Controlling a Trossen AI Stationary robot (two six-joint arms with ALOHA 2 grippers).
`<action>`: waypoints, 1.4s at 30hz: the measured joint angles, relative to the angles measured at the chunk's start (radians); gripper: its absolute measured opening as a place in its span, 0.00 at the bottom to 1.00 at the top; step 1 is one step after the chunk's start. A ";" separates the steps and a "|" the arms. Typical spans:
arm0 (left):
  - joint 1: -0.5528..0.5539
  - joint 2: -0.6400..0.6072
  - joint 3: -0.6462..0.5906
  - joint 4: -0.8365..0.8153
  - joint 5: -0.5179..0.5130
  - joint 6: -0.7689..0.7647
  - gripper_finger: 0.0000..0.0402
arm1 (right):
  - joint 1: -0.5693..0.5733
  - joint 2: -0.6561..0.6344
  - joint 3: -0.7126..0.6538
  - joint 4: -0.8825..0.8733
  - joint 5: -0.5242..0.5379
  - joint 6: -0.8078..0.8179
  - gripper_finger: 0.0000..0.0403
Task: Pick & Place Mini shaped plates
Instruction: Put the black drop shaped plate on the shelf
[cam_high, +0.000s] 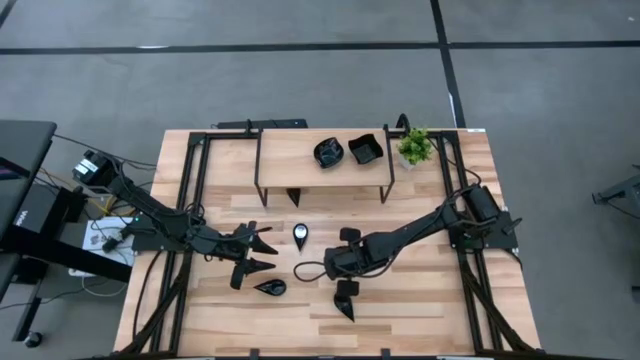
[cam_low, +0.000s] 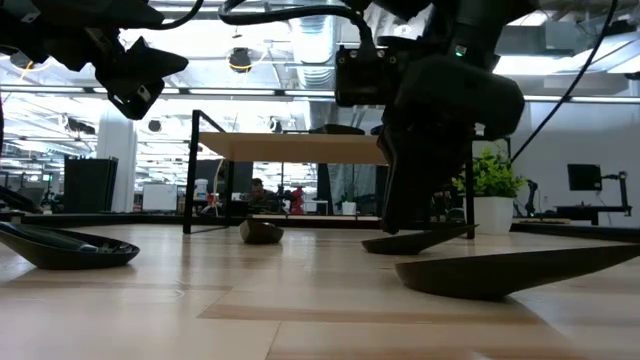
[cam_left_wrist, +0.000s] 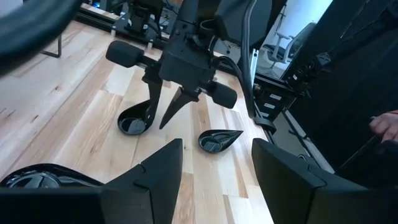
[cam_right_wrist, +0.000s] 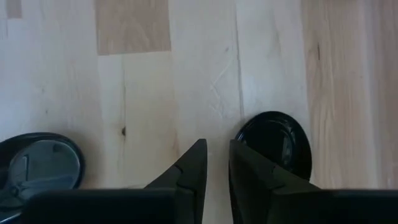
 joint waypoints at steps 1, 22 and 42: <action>0.000 0.000 0.000 0.000 0.000 0.000 0.49 | 0.000 0.000 0.000 -0.001 0.000 0.000 0.16; 0.000 0.000 0.000 0.000 0.000 0.000 0.49 | -0.004 0.000 0.000 -0.033 -0.003 0.001 0.29; 0.000 0.000 0.000 0.000 0.000 0.000 0.49 | -0.038 0.000 0.000 -0.031 -0.001 -0.044 0.29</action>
